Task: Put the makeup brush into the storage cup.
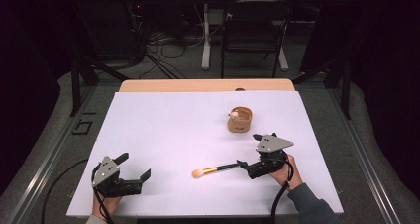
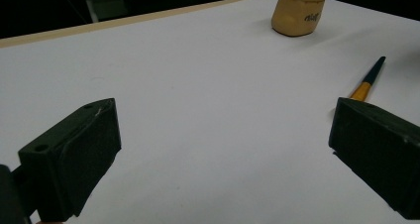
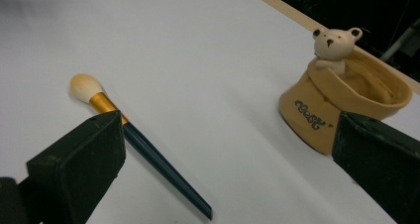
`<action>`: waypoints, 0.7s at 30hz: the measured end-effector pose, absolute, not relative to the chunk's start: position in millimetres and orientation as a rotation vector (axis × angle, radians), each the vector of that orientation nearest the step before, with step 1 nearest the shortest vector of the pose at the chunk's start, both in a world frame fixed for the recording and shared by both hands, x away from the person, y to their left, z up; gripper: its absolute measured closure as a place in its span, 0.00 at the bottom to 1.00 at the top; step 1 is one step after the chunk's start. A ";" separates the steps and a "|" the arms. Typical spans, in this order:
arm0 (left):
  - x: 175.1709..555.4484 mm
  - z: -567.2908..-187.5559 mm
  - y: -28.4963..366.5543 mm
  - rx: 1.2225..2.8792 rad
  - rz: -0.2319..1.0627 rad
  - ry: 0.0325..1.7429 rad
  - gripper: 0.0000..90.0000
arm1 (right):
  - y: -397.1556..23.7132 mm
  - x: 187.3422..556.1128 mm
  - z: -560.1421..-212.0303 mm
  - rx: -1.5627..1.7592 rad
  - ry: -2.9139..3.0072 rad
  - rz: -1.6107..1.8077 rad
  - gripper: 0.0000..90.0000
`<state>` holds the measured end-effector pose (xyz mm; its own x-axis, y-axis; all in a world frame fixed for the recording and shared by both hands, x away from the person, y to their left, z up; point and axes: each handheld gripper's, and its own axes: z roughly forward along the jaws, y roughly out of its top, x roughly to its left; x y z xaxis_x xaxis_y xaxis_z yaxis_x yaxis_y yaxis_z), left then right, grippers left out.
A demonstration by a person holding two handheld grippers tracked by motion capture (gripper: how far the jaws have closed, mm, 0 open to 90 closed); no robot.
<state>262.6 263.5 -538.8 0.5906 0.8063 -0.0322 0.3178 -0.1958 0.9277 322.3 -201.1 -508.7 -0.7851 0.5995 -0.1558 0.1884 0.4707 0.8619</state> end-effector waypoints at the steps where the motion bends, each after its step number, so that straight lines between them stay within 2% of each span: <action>1: 262.7 -538.8 263.6 1.771 0.581 0.921 0.00 | -199.2 324.2 -507.7 0.651 2.295 1.256 0.00; 21: 262.5 -539.2 263.2 1.769 0.575 0.927 0.00 | -160.3 343.1 -496.0 0.482 2.526 1.073 0.00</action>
